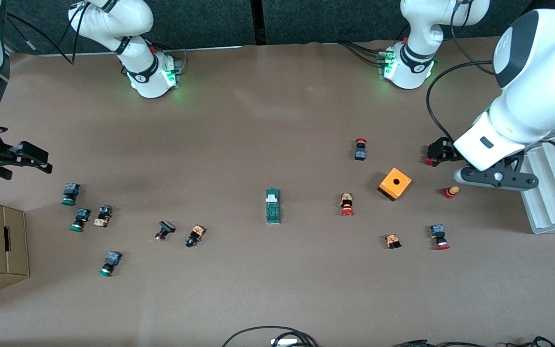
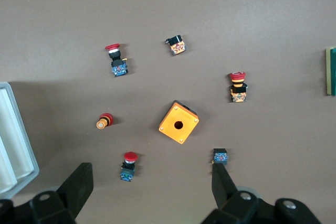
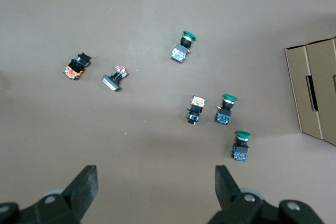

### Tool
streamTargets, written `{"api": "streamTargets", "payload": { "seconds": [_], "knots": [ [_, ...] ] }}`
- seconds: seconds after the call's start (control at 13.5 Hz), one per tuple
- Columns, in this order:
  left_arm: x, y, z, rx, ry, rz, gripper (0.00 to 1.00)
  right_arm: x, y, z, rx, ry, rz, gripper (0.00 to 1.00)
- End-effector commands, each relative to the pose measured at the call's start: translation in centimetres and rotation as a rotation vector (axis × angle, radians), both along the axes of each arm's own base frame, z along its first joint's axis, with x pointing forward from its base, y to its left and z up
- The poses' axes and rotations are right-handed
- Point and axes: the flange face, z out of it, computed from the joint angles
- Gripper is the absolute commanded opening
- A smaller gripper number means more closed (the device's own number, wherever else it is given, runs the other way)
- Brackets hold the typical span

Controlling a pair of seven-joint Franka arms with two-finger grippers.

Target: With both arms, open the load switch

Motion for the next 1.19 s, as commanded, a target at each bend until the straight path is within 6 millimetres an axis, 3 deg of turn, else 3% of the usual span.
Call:
{"api": "streamTargets", "payload": {
  "seconds": [0.0,0.07,0.52,0.89,1.11],
  "knots": [
    [-3.1,1.7,0.3,-0.001,-0.059,0.051,1.00,0.2,0.0,0.4,-0.018,-0.010,0.014,1.00],
    [-4.0,2.3,0.1,-0.008,-0.065,0.066,1.00,0.2,0.0,0.4,-0.018,-0.010,0.014,1.00],
    [-5.5,4.5,3.0,0.003,-0.117,0.100,1.00,0.2,-0.2,0.2,-0.018,-0.006,0.011,1.00],
    [-4.6,5.6,2.2,0.006,-0.103,0.115,1.00,0.2,0.0,0.2,-0.016,-0.006,0.014,1.00],
    [-4.1,7.7,1.7,0.007,-0.082,0.149,1.00,0.3,0.0,0.2,-0.016,-0.007,0.014,1.00]
  ]
}}
